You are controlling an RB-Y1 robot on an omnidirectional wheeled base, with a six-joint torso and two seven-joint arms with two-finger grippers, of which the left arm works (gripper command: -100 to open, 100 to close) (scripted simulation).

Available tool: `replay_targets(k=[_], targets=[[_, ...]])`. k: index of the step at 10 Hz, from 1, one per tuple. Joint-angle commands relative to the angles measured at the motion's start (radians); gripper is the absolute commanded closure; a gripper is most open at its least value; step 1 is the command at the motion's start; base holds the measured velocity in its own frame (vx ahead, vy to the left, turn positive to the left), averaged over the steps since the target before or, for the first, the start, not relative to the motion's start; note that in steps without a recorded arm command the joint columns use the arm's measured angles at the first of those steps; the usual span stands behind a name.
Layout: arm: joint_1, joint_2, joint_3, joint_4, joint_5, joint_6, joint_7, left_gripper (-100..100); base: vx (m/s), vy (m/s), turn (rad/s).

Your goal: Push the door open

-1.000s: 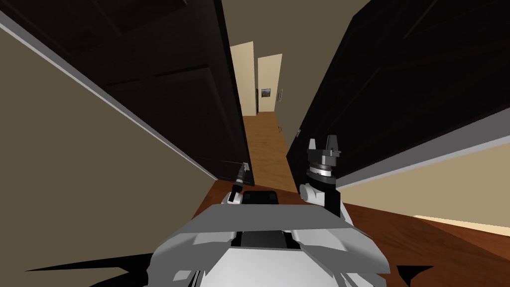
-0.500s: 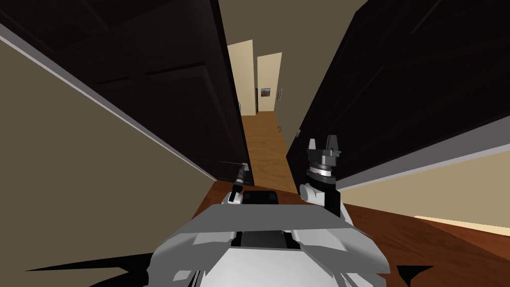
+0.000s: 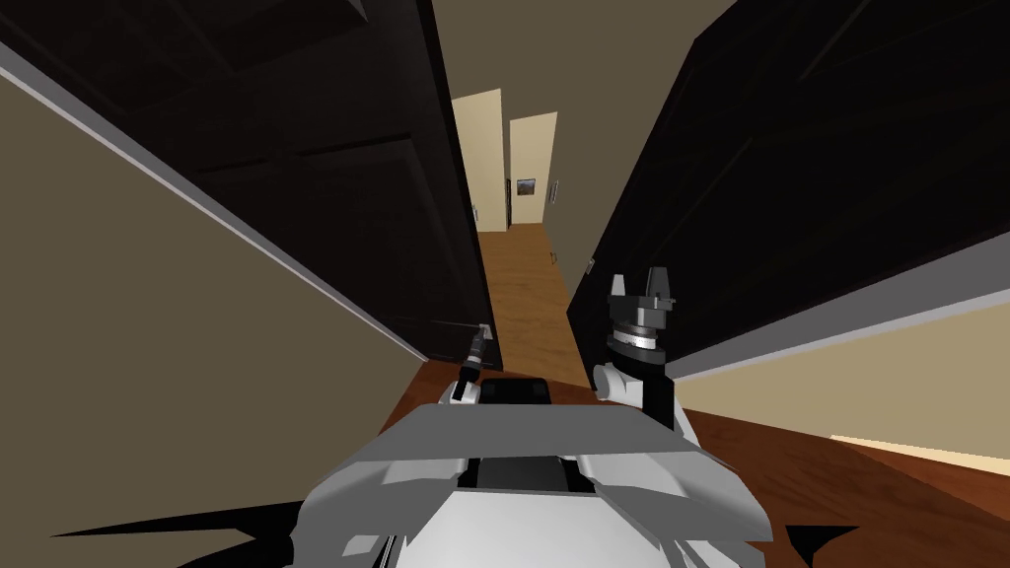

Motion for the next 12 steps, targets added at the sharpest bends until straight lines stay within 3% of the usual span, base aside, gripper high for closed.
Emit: replay_targets(k=[1, 12], targets=[[-0.008, 0.008, 0.019, -0.005, 0.007, -0.006, -0.005, 100, 0.165, -0.075, 0.046], [-0.033, 0.027, 0.121, 0.021, 0.049, -0.005, -0.033, 100, 0.151, -0.062, 0.053]])
